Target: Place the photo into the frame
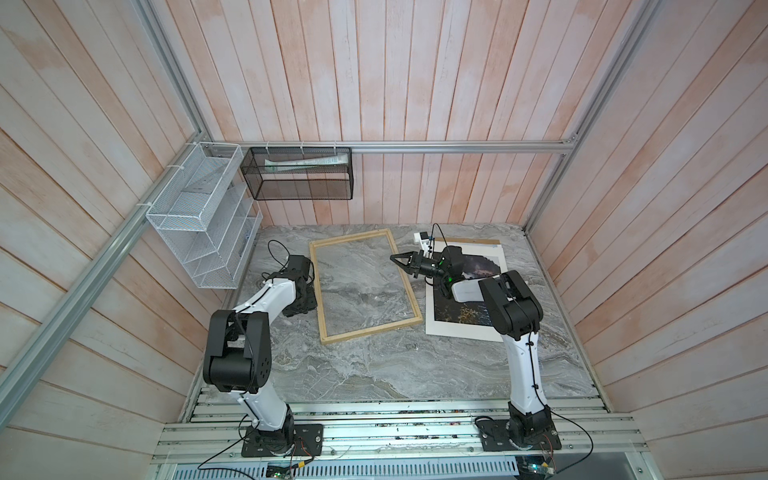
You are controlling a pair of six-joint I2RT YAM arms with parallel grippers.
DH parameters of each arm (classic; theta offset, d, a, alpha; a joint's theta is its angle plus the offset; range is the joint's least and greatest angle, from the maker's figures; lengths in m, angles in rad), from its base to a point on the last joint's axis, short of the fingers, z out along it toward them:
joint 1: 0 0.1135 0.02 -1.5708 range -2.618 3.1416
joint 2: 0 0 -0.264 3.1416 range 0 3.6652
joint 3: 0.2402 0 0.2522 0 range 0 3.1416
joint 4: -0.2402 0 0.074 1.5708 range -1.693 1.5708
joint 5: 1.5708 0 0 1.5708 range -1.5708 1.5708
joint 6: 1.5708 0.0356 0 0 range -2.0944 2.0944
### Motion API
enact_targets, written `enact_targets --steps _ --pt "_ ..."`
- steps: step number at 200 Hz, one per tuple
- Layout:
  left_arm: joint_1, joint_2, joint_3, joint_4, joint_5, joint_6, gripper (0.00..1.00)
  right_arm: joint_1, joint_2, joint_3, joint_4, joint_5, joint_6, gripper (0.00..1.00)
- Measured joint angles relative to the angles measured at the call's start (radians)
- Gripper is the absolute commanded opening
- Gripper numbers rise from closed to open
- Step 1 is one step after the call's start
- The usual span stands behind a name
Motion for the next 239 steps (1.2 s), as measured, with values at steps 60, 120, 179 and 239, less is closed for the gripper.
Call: enact_targets --steps 60,120,179,239 --pt "-0.001 0.001 0.0 0.0 0.007 0.002 0.51 0.002 0.007 0.0 0.021 0.007 0.027 0.0" --pt "-0.003 0.001 0.0 0.0 0.01 0.002 0.51 0.002 0.007 -0.002 0.048 0.02 0.085 0.0" --pt "-0.003 0.001 0.0 0.0 0.01 0.002 0.51 0.008 0.005 -0.016 0.04 0.036 0.066 0.0" --pt "-0.007 0.001 0.0 0.0 0.01 0.005 0.5 0.008 0.005 -0.019 0.03 0.035 0.027 0.0"
